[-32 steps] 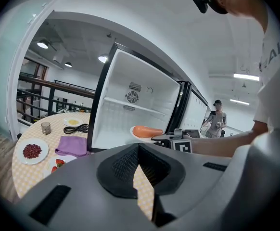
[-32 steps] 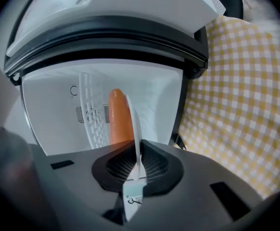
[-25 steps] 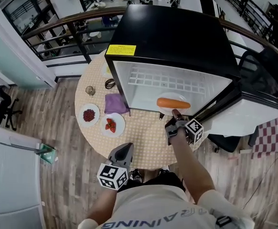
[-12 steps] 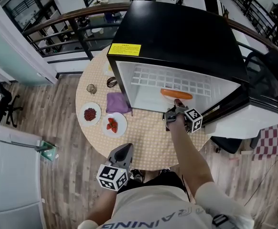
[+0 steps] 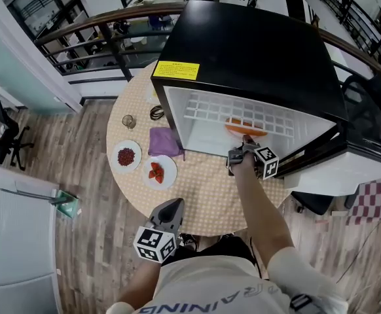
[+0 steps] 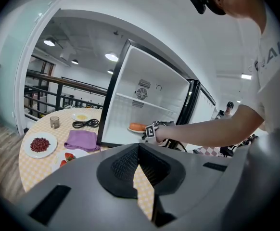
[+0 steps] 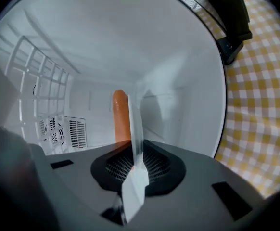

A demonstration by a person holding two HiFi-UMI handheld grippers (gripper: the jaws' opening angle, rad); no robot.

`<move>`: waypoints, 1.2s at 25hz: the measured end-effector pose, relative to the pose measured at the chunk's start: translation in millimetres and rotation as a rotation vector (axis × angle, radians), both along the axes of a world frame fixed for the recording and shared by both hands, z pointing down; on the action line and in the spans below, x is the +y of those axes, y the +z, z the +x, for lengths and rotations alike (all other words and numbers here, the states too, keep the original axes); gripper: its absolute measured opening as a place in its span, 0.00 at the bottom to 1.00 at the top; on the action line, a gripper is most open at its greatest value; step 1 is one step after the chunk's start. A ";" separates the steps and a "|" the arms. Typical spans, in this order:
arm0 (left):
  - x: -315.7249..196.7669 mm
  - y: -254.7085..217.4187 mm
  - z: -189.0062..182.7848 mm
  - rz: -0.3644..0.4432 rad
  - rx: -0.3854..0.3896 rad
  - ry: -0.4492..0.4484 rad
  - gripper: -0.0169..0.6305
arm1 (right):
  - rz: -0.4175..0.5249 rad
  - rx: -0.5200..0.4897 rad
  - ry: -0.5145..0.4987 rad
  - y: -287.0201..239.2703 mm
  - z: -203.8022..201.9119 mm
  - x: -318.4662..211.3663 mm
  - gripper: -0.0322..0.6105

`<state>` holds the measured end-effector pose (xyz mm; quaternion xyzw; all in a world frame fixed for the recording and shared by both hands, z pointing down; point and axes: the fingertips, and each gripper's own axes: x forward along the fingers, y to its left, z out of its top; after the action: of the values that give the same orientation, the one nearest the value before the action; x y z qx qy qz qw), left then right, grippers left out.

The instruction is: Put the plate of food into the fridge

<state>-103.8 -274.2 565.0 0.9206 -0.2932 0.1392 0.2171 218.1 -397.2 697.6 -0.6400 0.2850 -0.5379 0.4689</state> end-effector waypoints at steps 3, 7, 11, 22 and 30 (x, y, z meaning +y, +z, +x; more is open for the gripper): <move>0.3 4.1 -1.3 -0.007 -0.009 -0.001 0.04 | 0.000 0.023 -0.045 -2.4 -1.0 -1.5 0.13; 1.8 8.5 -0.6 -0.015 -0.014 0.002 0.04 | -0.026 0.144 -0.169 -10.3 -3.0 -7.0 0.19; 2.8 11.7 1.0 -0.018 -0.019 0.012 0.04 | -0.039 0.262 -0.300 -12.6 -15.0 -12.7 0.35; 2.8 13.8 -0.7 -0.026 -0.020 0.014 0.04 | -0.221 0.638 -0.693 -14.6 -43.5 -14.8 0.44; 4.2 13.7 -0.3 -0.027 -0.019 0.019 0.04 | -0.366 0.767 -0.832 -5.9 -46.7 -9.1 0.44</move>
<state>-104.1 -270.0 578.8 0.9190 -0.2845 0.1538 0.2255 171.3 -406.3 691.8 -0.6935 0.5637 -0.4473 -0.0357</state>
